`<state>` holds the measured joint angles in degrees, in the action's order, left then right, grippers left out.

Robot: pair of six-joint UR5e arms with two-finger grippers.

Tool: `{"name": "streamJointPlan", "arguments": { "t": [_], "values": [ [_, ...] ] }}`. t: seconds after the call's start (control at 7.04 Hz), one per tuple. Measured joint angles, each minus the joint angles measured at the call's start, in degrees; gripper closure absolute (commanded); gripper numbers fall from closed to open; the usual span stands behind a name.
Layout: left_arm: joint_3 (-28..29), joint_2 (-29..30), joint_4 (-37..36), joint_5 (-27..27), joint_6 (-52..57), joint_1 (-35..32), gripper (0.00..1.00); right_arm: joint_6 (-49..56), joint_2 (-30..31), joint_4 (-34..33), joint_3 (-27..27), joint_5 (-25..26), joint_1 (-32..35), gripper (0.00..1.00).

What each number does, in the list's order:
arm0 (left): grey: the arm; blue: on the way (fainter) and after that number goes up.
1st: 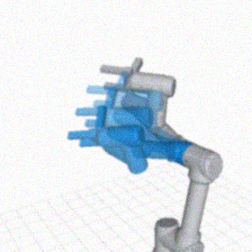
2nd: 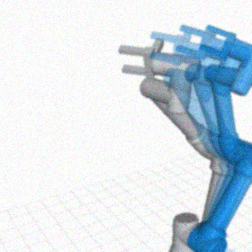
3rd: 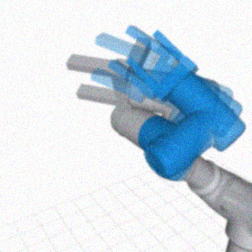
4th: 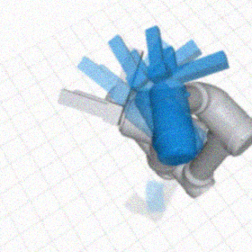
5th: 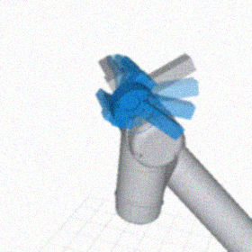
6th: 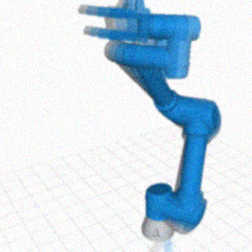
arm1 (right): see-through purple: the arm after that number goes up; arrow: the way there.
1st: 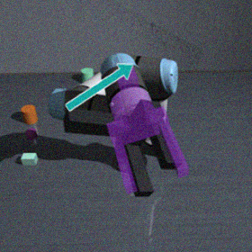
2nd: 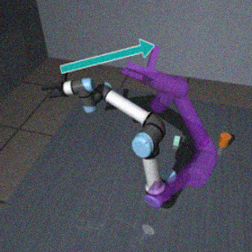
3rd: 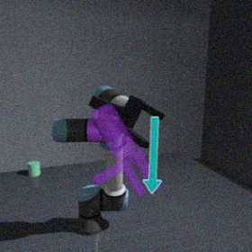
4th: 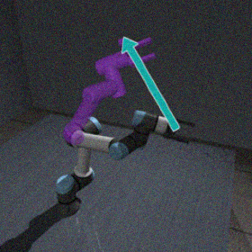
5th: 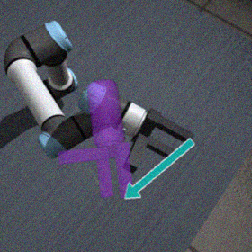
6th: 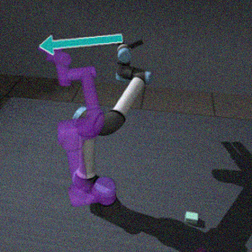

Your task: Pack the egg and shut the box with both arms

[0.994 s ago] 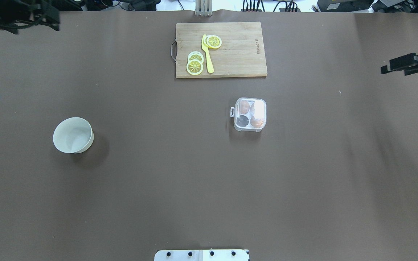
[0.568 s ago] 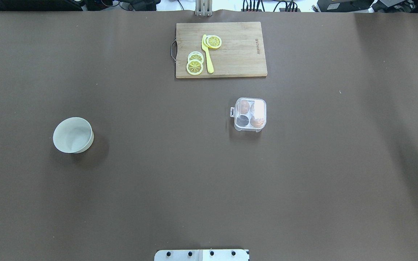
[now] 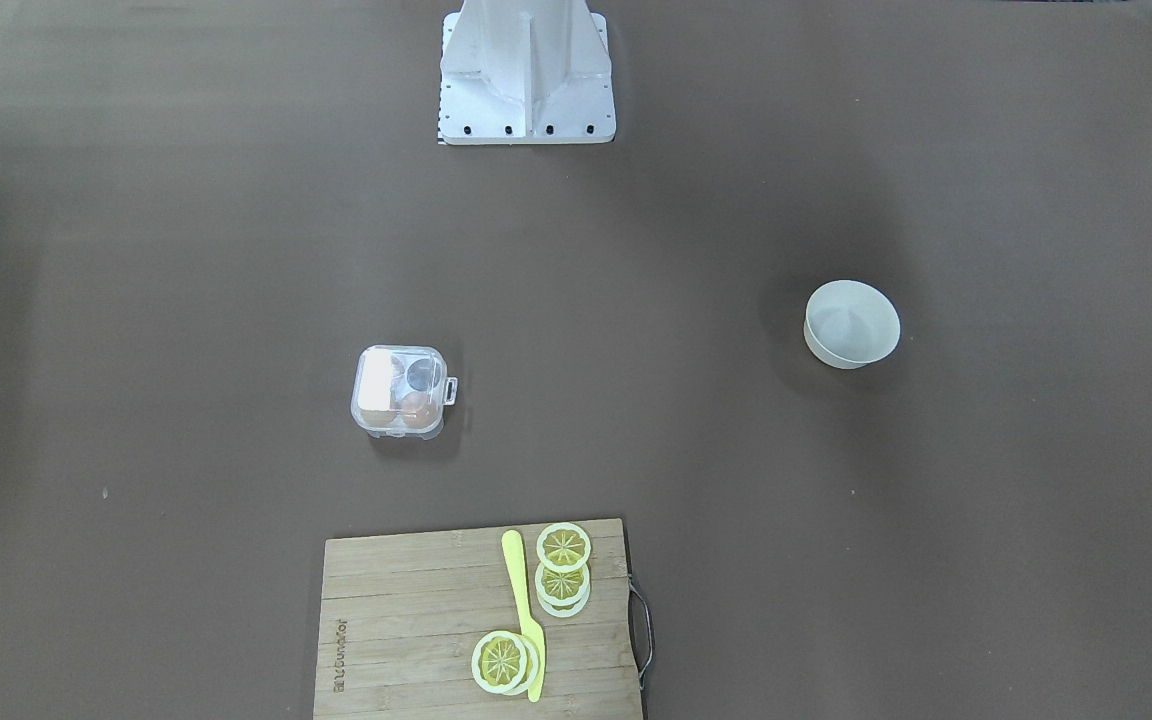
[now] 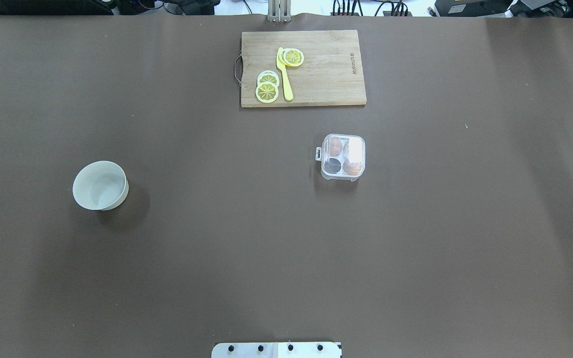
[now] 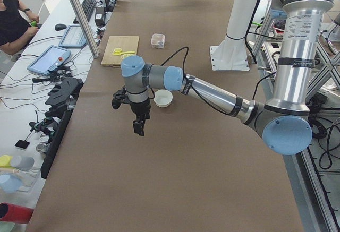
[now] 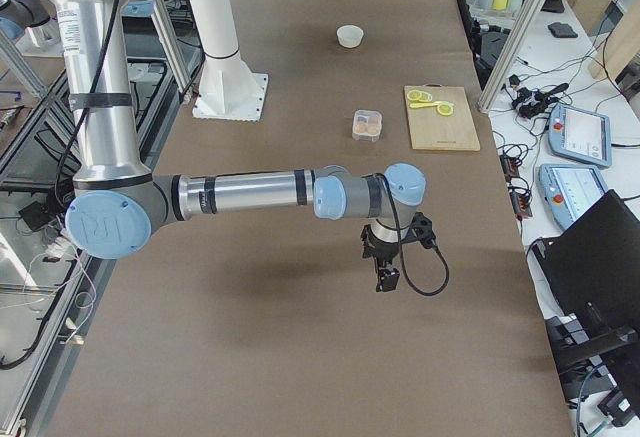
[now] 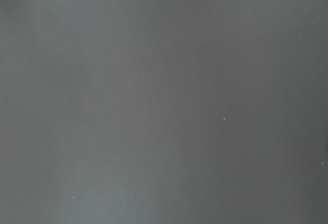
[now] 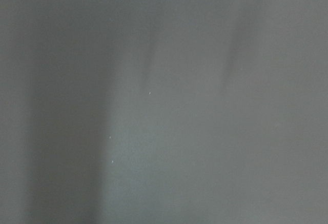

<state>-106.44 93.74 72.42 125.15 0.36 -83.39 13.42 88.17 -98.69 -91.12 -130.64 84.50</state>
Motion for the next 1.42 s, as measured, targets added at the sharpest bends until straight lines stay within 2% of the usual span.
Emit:
{"name": "streamJointPlan", "arguments": {
  "t": [0.28,0.57,0.99,1.42],
  "values": [
    [3.3,-2.5,2.6,3.3,1.2,-3.6,0.01,-0.1,1.7,0.0,-0.2,-4.5,2.9,0.00],
    [8.1,-4.1,8.7,7.7,2.9,-5.5,0.01,-0.2,1.5,-0.5,-0.5,-5.4,4.8,0.00],
    [10.2,-4.8,14.9,8.4,3.1,-5.9,0.01,-0.3,1.4,-0.5,-0.9,-5.9,5.3,0.00],
    [10.9,-4.9,17.2,7.3,2.9,-5.8,0.01,-0.3,1.6,-0.2,-1.1,-5.9,5.3,0.00]
  ]
}}
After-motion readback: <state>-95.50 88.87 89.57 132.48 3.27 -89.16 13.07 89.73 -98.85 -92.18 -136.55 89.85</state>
